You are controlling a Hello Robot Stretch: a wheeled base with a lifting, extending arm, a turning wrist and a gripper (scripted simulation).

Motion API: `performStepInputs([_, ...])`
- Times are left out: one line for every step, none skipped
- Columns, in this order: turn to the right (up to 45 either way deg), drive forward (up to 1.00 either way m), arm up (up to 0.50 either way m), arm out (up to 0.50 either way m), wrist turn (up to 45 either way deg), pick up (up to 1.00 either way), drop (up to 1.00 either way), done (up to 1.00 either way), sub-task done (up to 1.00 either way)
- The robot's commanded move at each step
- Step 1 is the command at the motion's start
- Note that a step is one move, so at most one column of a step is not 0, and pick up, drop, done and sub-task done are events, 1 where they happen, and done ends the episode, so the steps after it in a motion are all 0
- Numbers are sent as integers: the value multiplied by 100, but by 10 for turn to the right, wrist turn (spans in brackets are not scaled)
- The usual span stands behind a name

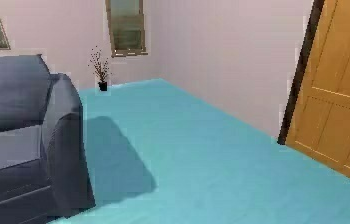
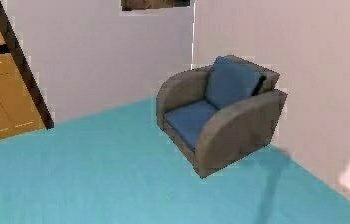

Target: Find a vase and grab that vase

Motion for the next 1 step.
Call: performStepInputs([0,100,0,0,0,0,0,0,0])
